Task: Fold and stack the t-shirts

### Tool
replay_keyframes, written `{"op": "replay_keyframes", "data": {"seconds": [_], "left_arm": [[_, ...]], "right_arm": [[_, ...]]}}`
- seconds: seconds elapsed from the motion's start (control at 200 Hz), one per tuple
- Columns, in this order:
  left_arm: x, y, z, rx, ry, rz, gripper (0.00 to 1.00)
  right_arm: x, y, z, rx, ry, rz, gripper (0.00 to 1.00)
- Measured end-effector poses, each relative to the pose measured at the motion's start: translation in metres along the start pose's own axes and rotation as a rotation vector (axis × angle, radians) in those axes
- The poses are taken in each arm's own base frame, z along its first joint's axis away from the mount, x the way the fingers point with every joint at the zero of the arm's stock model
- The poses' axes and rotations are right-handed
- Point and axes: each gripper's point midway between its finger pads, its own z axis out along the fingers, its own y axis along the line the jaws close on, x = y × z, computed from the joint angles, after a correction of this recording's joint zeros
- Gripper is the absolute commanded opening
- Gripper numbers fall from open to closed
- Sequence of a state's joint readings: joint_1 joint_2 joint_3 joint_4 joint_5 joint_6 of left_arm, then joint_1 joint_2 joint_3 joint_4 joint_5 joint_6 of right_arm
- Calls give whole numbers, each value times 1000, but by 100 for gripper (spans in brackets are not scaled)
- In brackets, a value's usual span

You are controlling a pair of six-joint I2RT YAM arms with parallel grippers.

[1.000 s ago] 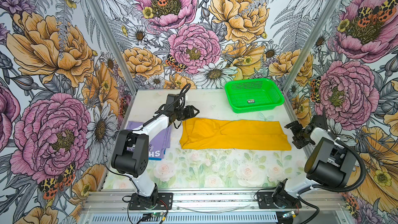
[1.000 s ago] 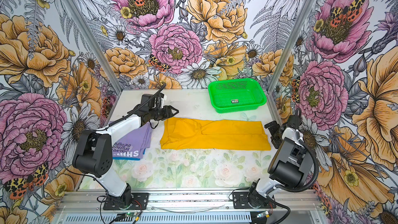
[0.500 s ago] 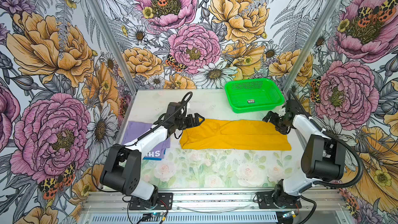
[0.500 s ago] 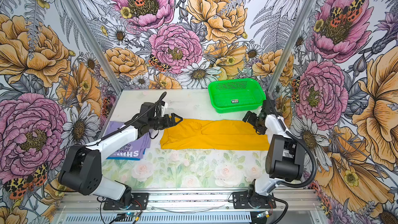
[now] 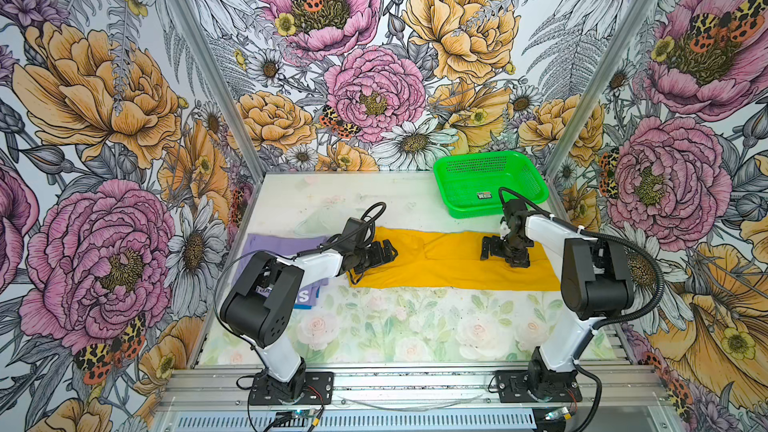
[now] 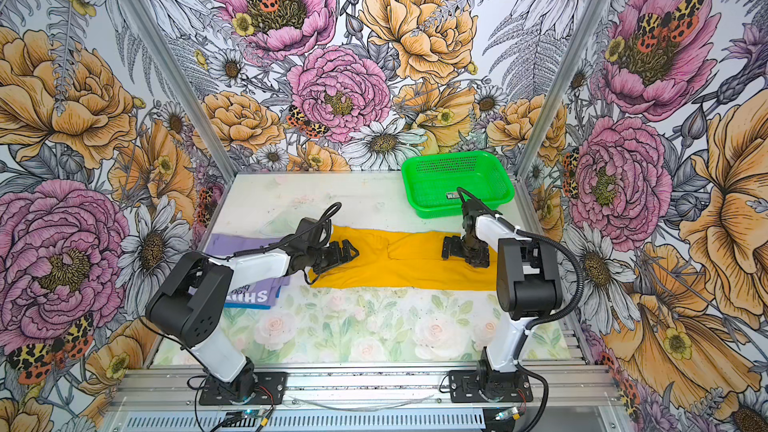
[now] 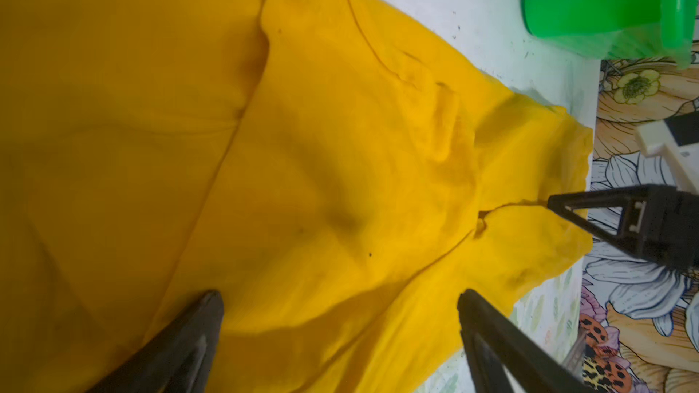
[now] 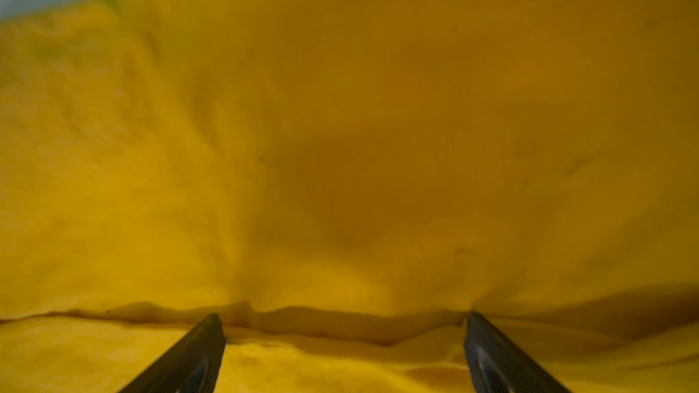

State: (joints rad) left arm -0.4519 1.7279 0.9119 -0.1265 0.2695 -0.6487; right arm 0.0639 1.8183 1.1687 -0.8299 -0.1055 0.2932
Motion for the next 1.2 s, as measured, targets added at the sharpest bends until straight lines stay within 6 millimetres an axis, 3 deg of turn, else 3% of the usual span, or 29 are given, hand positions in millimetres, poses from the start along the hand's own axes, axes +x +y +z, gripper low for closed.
{"op": "replay_keyframes", "data": {"seconds": [0.18, 0.41, 0.505, 0.6, 0.715, 0.776, 0.846, 0.946, 1.061, 1.196], "left_arm": [[-40, -3, 22, -27, -55, -5, 99], [-85, -9, 45, -43, -82, 23, 99], [-104, -16, 59, -38, -93, 41, 99], [-124, -24, 73, -22, -114, 59, 99], [-146, -36, 87, 4, -136, 97, 99], [-154, -42, 93, 26, -134, 118, 99], [-165, -51, 96, 81, -126, 144, 99], [-181, -61, 83, 153, -130, 177, 99], [-190, -71, 45, 205, -156, 221, 99], [-182, -87, -13, 244, -189, 254, 99]], "right_arm": [[44, 41, 9, 59, 48, -190, 99], [144, 101, 7, -14, 57, -354, 99], [179, 142, 4, -103, 89, -400, 99], [198, 193, 4, -189, 131, -452, 99], [200, 265, 0, -319, 127, -510, 100], [197, 288, -8, -374, 89, -521, 100], [184, 293, -26, -400, 7, -496, 100], [158, 263, -58, -411, -141, -407, 99], [136, 219, -90, -423, -280, -289, 100], [132, 188, -85, -403, -291, -212, 99]]}}
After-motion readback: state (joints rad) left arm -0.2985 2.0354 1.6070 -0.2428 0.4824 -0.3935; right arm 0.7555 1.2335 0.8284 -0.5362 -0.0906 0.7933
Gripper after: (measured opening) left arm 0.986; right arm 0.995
